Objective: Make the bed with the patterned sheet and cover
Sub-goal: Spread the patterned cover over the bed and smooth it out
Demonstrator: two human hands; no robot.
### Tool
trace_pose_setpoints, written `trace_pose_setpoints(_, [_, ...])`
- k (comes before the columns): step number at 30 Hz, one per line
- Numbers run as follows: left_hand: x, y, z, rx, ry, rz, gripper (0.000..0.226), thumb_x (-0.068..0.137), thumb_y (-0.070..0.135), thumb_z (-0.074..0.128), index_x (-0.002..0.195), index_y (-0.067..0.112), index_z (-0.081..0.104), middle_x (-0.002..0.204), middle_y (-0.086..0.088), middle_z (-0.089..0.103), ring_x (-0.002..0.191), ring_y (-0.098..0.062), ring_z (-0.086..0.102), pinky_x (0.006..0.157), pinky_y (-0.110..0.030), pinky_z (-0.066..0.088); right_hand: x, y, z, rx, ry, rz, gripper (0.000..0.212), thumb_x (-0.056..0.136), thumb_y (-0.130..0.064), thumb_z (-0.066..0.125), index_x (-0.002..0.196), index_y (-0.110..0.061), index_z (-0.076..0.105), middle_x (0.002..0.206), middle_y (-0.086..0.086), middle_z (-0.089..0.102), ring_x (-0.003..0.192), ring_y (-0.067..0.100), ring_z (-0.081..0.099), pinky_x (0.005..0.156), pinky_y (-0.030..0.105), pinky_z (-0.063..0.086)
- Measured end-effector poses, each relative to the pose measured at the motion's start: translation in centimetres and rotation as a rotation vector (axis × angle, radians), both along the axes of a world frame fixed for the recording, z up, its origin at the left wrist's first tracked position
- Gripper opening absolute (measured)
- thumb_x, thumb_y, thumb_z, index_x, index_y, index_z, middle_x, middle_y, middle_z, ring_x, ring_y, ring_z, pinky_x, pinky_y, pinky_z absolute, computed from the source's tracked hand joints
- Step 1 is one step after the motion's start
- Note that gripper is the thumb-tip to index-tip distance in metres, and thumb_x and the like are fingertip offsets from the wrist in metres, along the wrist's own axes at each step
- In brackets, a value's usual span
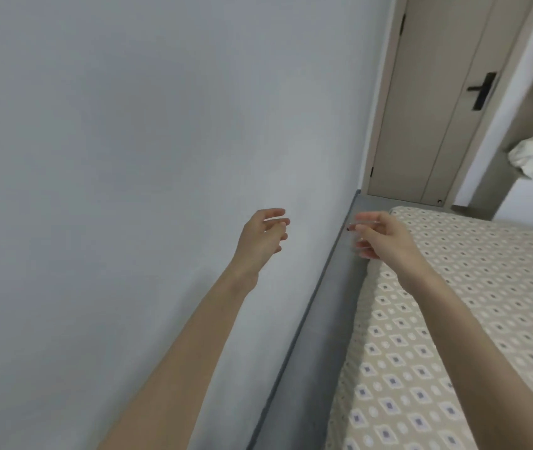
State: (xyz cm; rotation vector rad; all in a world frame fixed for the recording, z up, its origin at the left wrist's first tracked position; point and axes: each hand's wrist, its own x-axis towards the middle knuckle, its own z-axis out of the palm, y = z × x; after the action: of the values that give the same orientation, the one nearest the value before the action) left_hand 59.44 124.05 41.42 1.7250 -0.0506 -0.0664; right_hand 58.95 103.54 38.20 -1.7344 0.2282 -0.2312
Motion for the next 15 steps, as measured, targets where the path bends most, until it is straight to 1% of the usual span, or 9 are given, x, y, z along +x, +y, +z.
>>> trace_pose_setpoints(3, [4.9,-2.4,-0.6,-0.018,0.044,-0.075,0.027,0.096,0.011,0.043,0.118,0.023,0.054,0.115,0.005,0.062,0.103,-0.015,0.061,0.091,-0.030,0.050,2.5,-2.3,-0.5,0.013,0.004,-0.110,0.020,0.096,-0.010,0.051,0.116,-0.012,0.055,0.104,0.004,0.065,0.075,0.018,0.060,0.067,0.026,0.049])
trace_pose_setpoints(7, [10.9,-5.5,-1.7,-0.043,0.081,-0.122,0.026,0.096,0.012,0.044,0.118,0.022,0.054,0.113,0.006,0.062,0.105,-0.016,0.060,0.092,-0.030,0.050,6.6,-5.2,-1.6,0.019,0.027,-0.189,0.023,0.096,-0.010,0.051,0.119,-0.010,0.055,0.105,0.005,0.064,0.079,0.018,0.060,0.069,0.025,0.050])
trace_pose_setpoints(10, [16.3,-8.6,-3.0,-0.043,0.090,-0.150,0.026,0.096,0.012,0.044,0.117,0.022,0.055,0.114,0.005,0.062,0.106,-0.015,0.060,0.092,-0.029,0.050,11.2,-8.3,-3.2,0.025,0.032,-0.246,0.022,0.096,-0.011,0.052,0.117,-0.012,0.055,0.106,0.006,0.065,0.076,0.015,0.061,0.072,0.028,0.051])
trace_pose_setpoints(13, [23.5,-13.5,-4.4,-0.026,0.095,-0.199,0.025,0.096,0.013,0.044,0.118,0.023,0.054,0.117,0.004,0.061,0.106,-0.015,0.060,0.092,-0.029,0.050,17.4,-12.9,-5.0,0.024,0.027,-0.305,0.017,0.096,-0.012,0.052,0.112,-0.016,0.056,0.112,0.007,0.065,0.080,0.018,0.063,0.073,0.030,0.052])
trace_pose_setpoints(15, [28.2,-17.0,-4.9,-0.013,0.097,-0.242,0.026,0.096,0.015,0.045,0.120,0.022,0.054,0.119,0.003,0.060,0.107,-0.016,0.060,0.093,-0.030,0.049,21.2,-16.1,-5.9,0.023,0.038,-0.335,0.015,0.096,-0.013,0.053,0.110,-0.018,0.056,0.113,0.005,0.064,0.082,0.018,0.064,0.077,0.033,0.053])
